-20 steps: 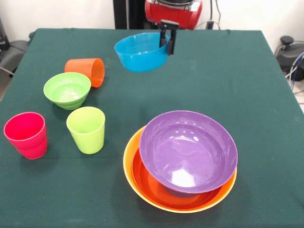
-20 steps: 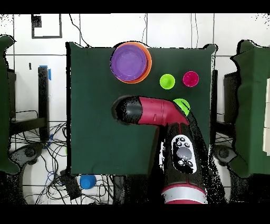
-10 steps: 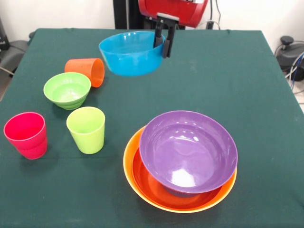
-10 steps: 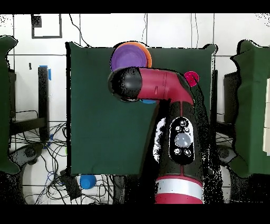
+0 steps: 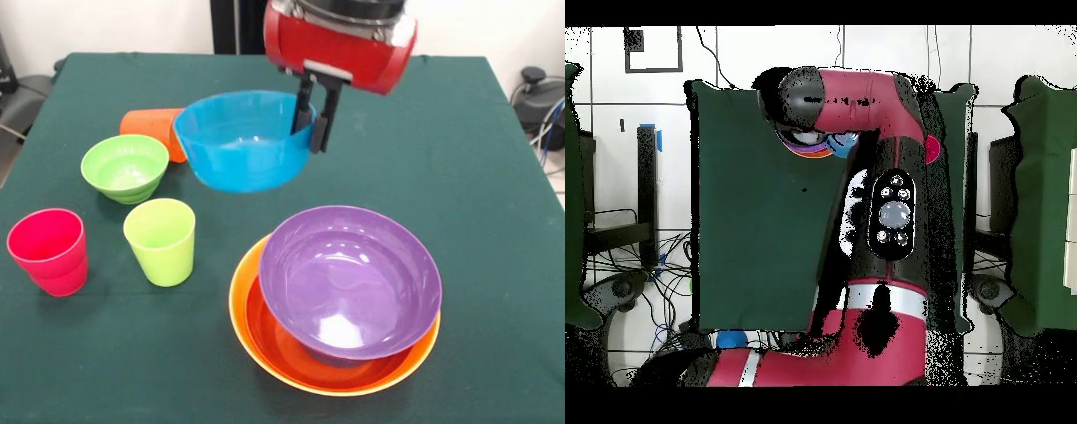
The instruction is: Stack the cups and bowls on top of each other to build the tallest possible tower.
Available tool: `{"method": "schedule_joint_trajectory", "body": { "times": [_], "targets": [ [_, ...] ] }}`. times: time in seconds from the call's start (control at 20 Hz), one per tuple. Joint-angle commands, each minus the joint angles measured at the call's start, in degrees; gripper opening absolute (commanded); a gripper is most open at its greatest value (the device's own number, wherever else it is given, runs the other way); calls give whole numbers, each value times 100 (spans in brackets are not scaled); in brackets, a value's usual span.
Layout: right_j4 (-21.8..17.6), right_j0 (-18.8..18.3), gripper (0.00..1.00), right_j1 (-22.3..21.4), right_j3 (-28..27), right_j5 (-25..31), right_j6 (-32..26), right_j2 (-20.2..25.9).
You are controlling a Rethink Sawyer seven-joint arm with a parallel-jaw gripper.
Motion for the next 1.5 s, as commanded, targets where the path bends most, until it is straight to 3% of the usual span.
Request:
{"method": "schedule_joint_trajectory", "body": {
  "times": [0.05,0.95,1.2,1.5],
  "targets": [
    [-21,268,0,876,-1246,775,929,148],
    [228,631,0,1259,-1920,1194,1208,-373],
    [340,770,0,1267,-1654,920,1436,-460],
    [472,830,0,1559,-1769,531,1498,-452]
  ]
}}
